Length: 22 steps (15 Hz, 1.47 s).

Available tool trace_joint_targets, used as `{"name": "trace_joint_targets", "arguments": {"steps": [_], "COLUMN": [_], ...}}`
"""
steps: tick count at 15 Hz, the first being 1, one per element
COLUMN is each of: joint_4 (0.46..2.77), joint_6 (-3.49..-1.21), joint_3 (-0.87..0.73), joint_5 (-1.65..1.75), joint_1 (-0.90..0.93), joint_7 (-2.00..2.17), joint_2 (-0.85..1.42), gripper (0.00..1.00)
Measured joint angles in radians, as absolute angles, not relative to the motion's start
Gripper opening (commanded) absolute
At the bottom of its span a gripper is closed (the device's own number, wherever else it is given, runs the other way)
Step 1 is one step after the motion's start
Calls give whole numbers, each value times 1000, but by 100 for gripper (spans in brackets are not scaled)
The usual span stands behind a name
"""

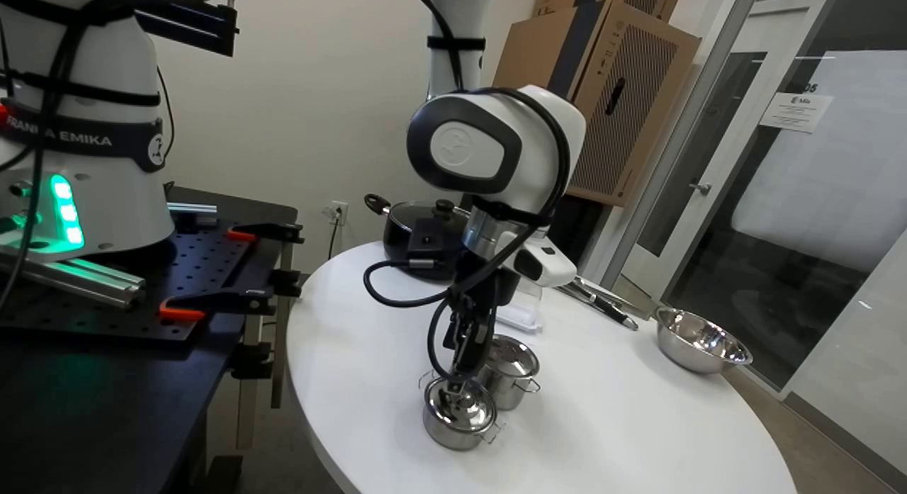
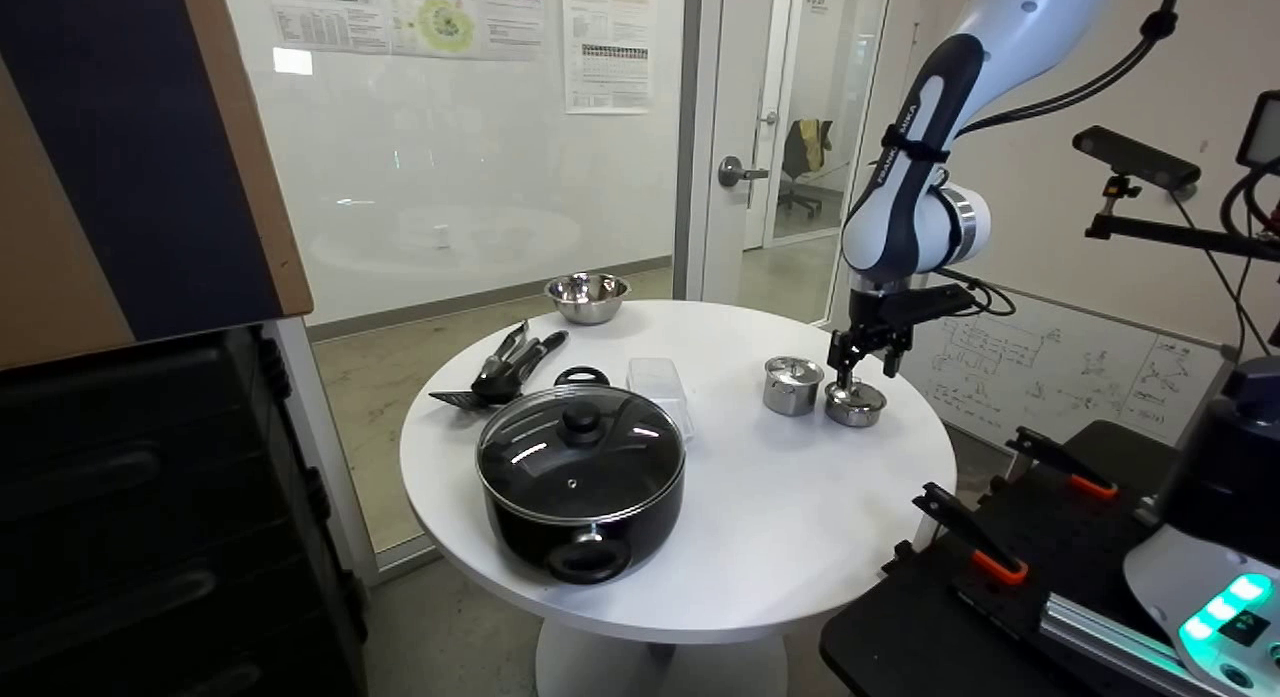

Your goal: Pick up the lid from the table and put it on the open silver pot. Pick up the lid off the other pot and put it on the table.

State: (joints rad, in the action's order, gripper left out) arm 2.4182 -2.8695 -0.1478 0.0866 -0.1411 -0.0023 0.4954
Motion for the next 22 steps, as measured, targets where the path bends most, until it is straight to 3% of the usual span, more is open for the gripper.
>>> {"name": "trace_joint_targets", "arguments": {"steps": [22], "joint_4": [2265], "joint_6": [-2763], "joint_3": [-140], "joint_5": [-12], "joint_1": [-221], "joint_7": [-1], "joint_2": [588], "gripper": [100]}}
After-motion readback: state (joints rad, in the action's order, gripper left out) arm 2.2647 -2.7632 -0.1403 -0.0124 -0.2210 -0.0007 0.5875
